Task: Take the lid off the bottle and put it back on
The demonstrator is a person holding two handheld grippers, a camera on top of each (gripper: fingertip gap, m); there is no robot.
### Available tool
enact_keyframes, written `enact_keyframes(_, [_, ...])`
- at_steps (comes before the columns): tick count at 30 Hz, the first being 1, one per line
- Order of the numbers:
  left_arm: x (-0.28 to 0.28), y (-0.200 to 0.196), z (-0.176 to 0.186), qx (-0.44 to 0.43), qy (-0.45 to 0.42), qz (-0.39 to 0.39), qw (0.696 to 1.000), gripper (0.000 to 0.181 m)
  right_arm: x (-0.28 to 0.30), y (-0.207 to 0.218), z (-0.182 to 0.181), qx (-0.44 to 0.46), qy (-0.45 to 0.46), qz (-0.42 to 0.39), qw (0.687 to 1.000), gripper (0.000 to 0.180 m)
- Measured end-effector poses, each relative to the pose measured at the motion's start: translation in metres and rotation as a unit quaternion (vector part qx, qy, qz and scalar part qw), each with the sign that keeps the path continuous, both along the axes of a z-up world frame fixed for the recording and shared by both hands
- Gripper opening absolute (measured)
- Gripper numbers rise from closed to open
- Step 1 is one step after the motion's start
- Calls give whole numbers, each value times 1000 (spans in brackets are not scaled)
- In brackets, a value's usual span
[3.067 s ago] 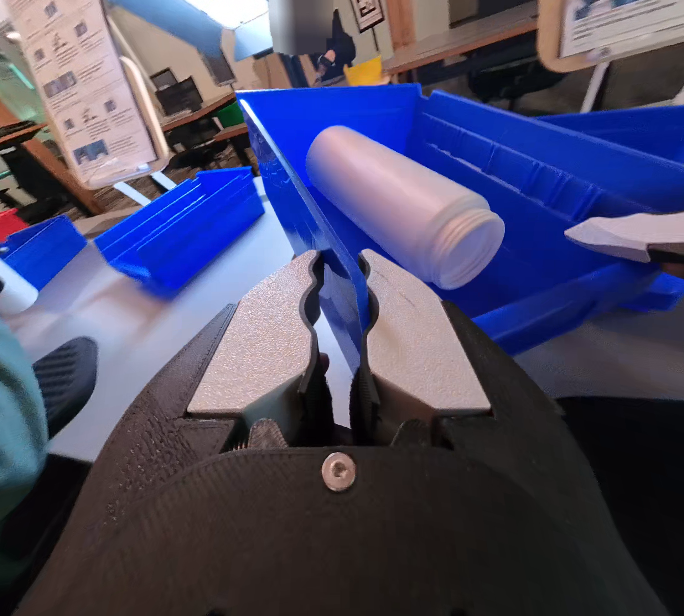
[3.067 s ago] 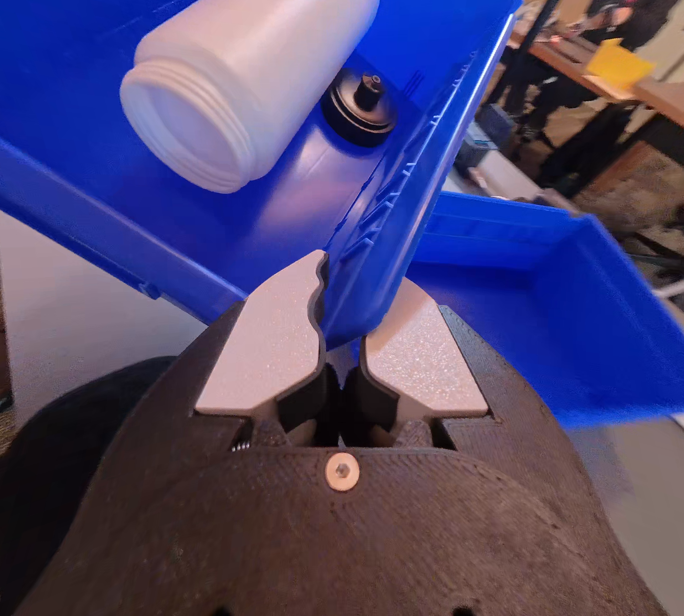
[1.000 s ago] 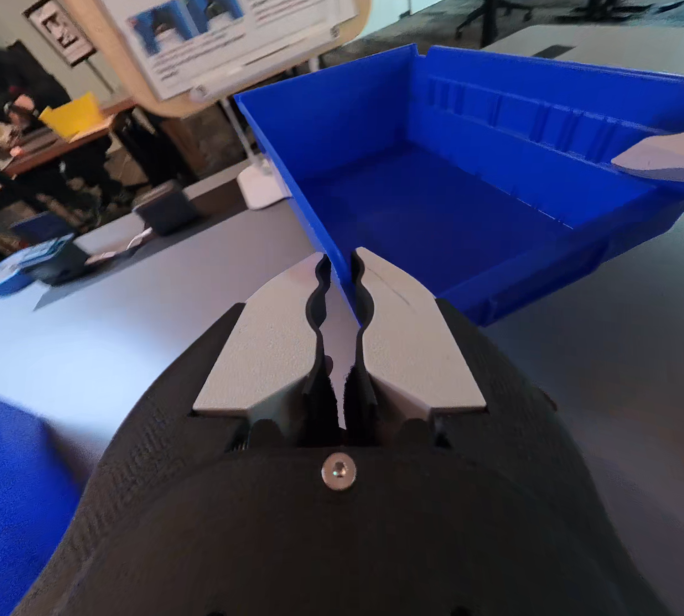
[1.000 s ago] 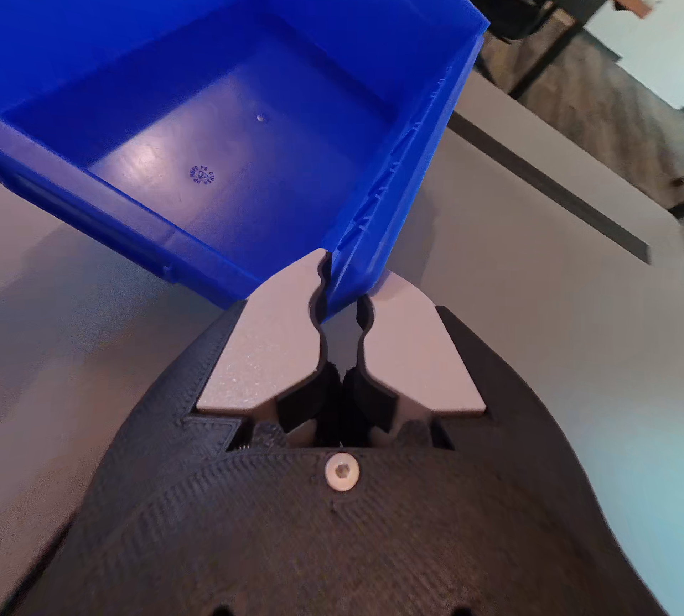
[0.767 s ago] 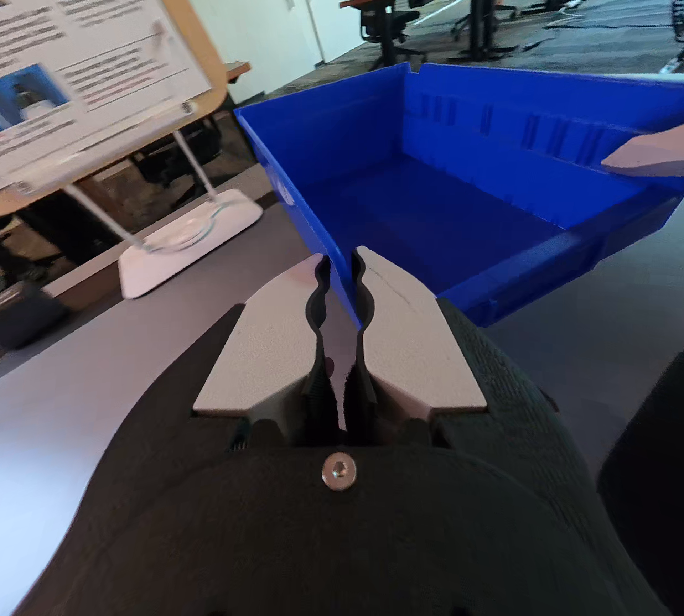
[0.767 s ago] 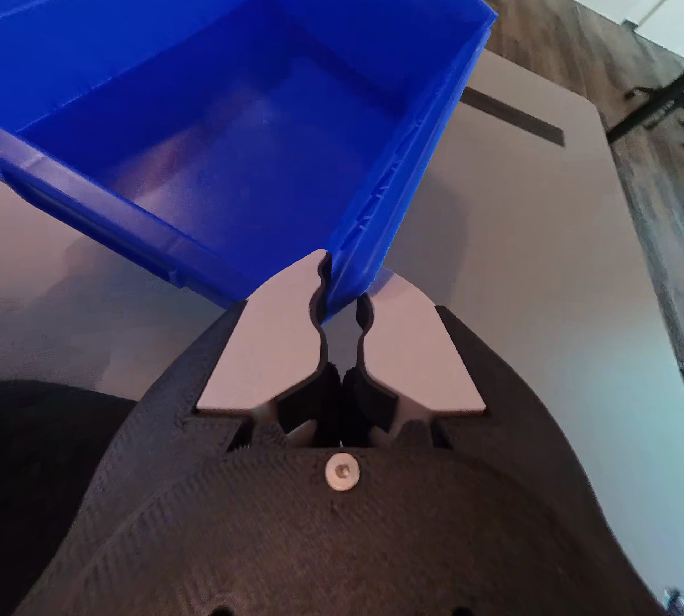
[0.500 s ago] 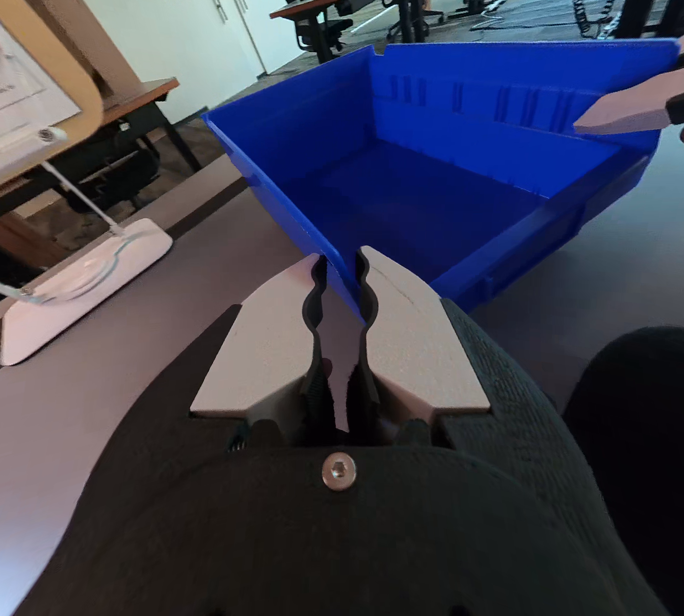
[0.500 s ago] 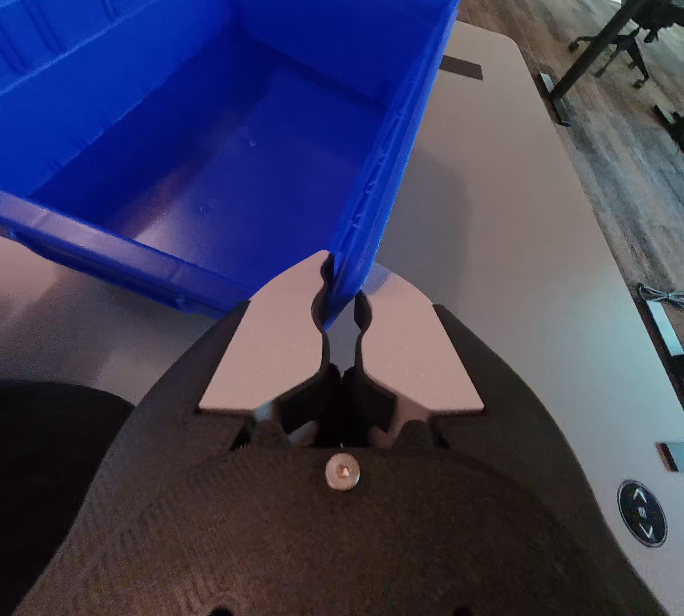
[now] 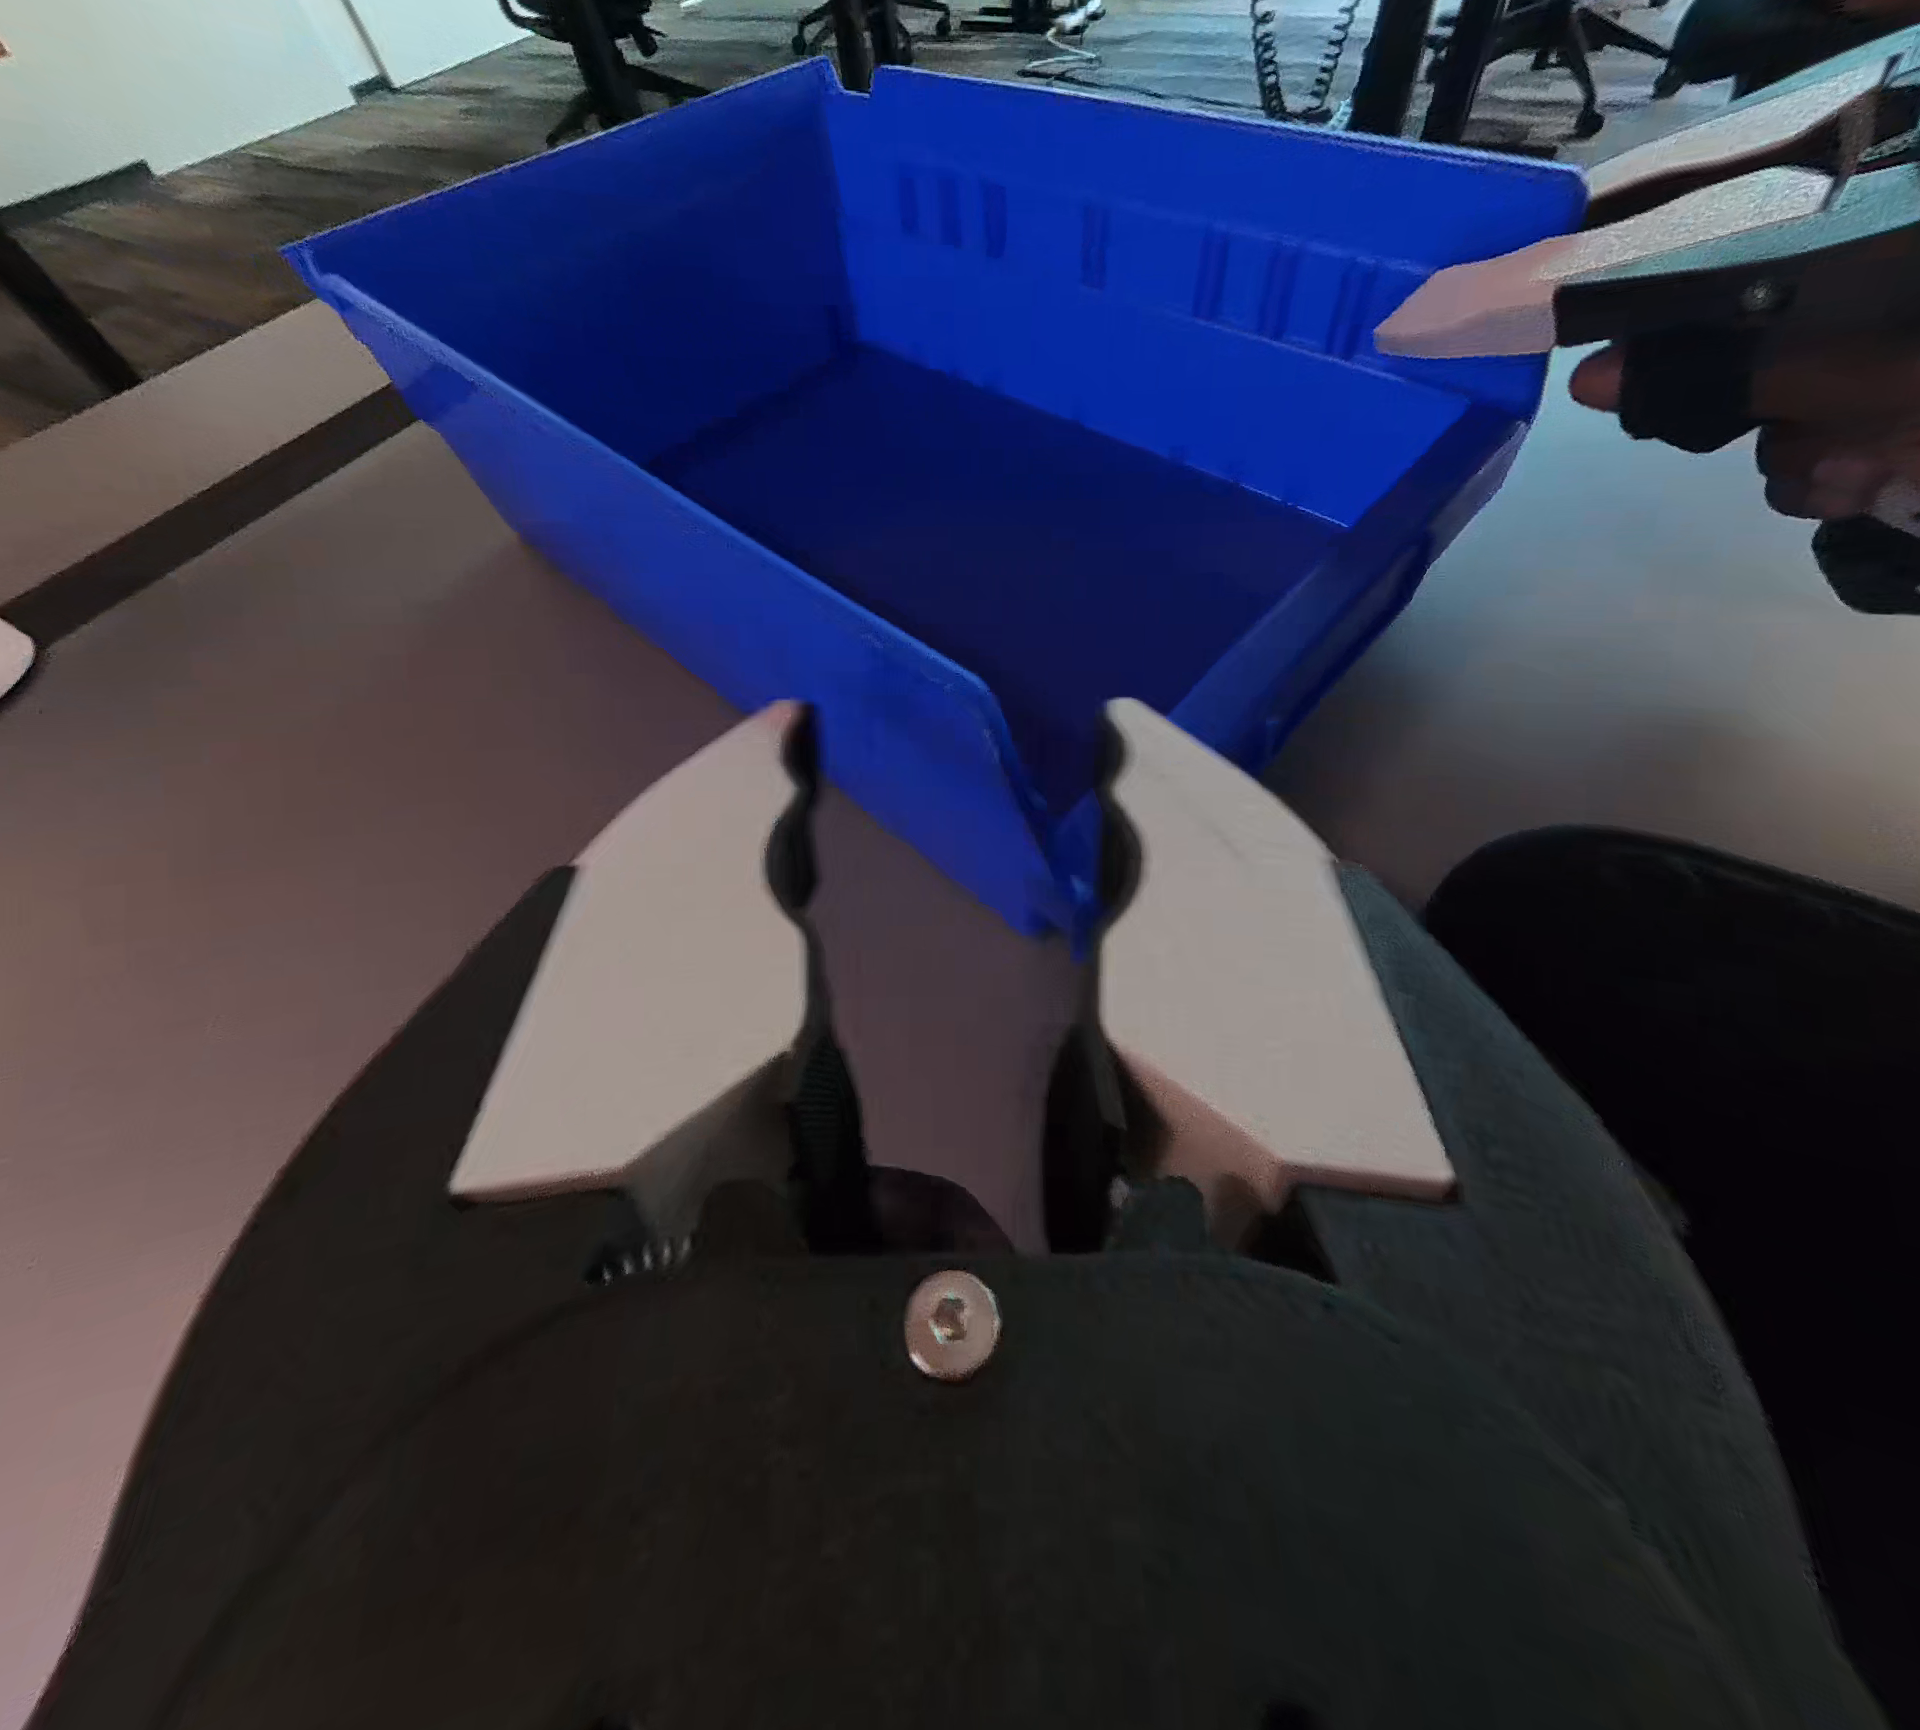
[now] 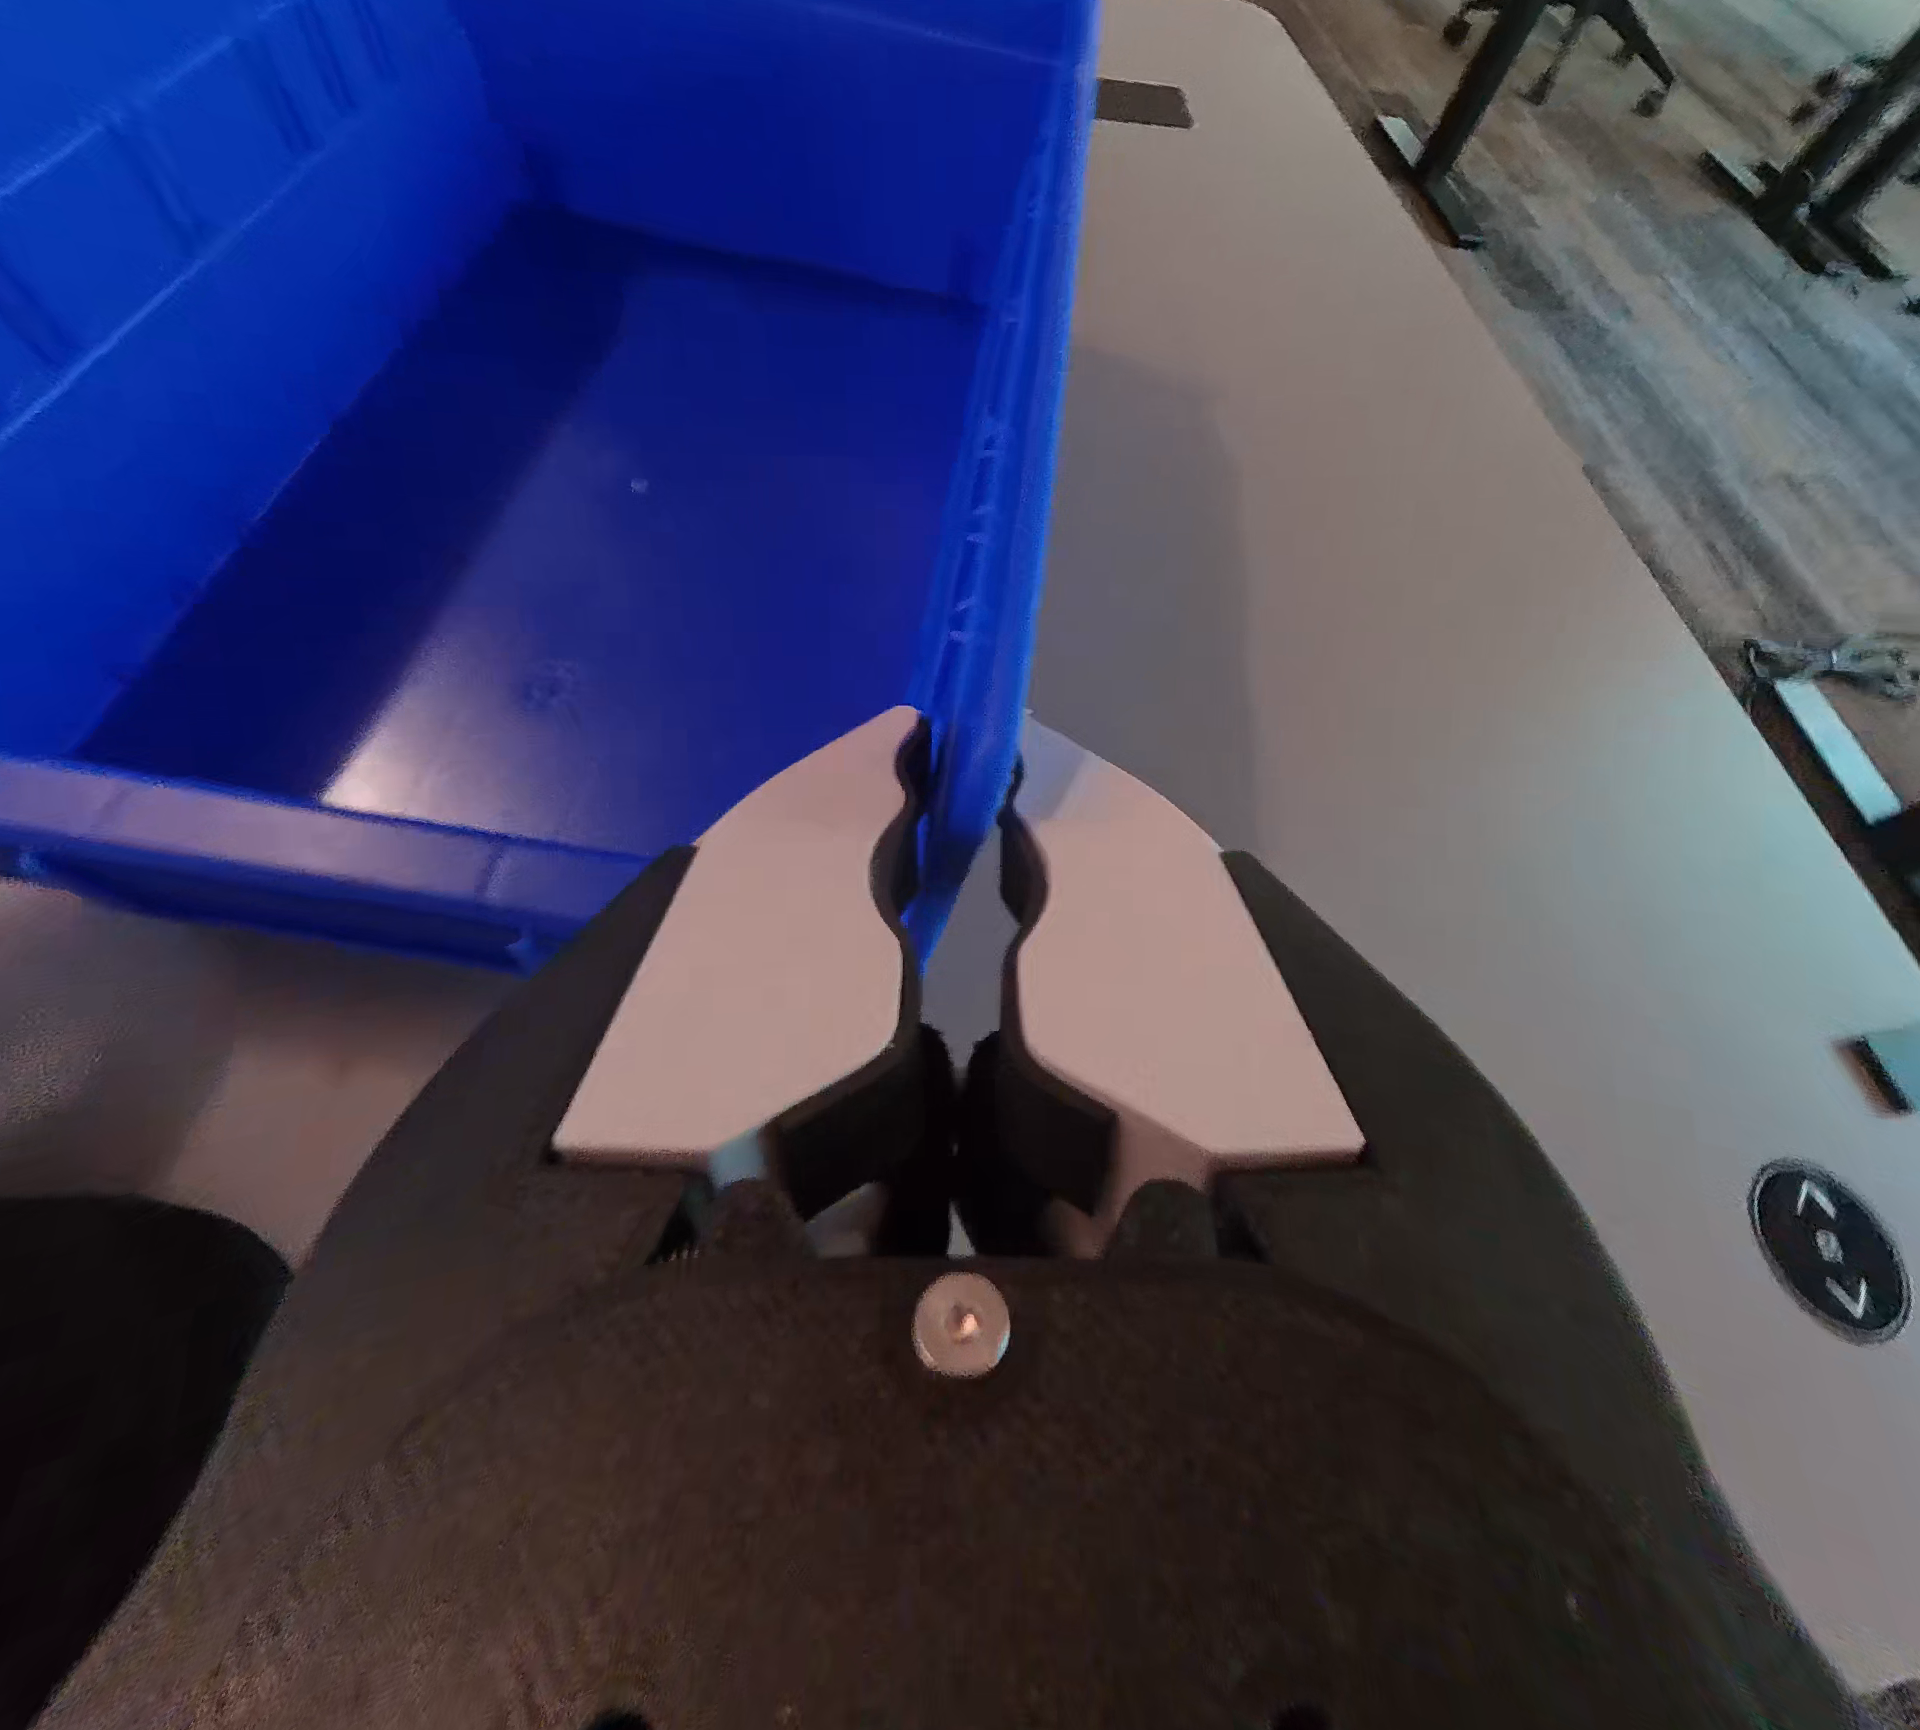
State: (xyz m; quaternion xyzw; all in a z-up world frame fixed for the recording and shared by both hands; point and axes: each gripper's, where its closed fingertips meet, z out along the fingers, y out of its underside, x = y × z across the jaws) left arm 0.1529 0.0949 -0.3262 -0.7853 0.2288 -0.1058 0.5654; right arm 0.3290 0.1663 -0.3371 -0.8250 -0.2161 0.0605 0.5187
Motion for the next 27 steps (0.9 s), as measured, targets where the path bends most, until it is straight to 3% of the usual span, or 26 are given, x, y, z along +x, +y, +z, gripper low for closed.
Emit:
enact_keyframes(3, [-22,-9,19,33,5,19,999,80,10,4,9,9,16,-50,999,64])
enact_keyframes(5, [-49,-20,51,94,17,60,994,82,12,6,23,33,17,-82,996,91])
enact_keyframes(7, [-86,-40,84,157,33,118,980,82,3,4,43,77,9,-88,993,105])
enact_keyframes(9, [-130,-67,106,196,60,185,961,80,-23,-2,60,109,4,-51,993,106])
enact_keyframes(13, [-223,-140,121,243,118,319,909,77,-103,-25,74,121,55,97,986,111])
enact_keyframes(17, [-295,-214,96,236,190,441,845,68,-161,-47,58,59,104,196,973,120])
enact_keyframes(20, [-329,-236,62,161,191,490,835,64,-183,-52,34,22,68,203,977,119])
enact_keyframes(22, [-348,-238,44,114,169,512,834,55,-190,-51,20,13,31,193,981,109])
enact_keyframes(25, [-367,-233,18,55,156,522,837,29,-196,-53,2,-7,-12,186,982,79])
enact_keyframes(27, [-369,-230,17,51,178,510,840,29,-199,-56,-2,-10,-31,199,979,53])
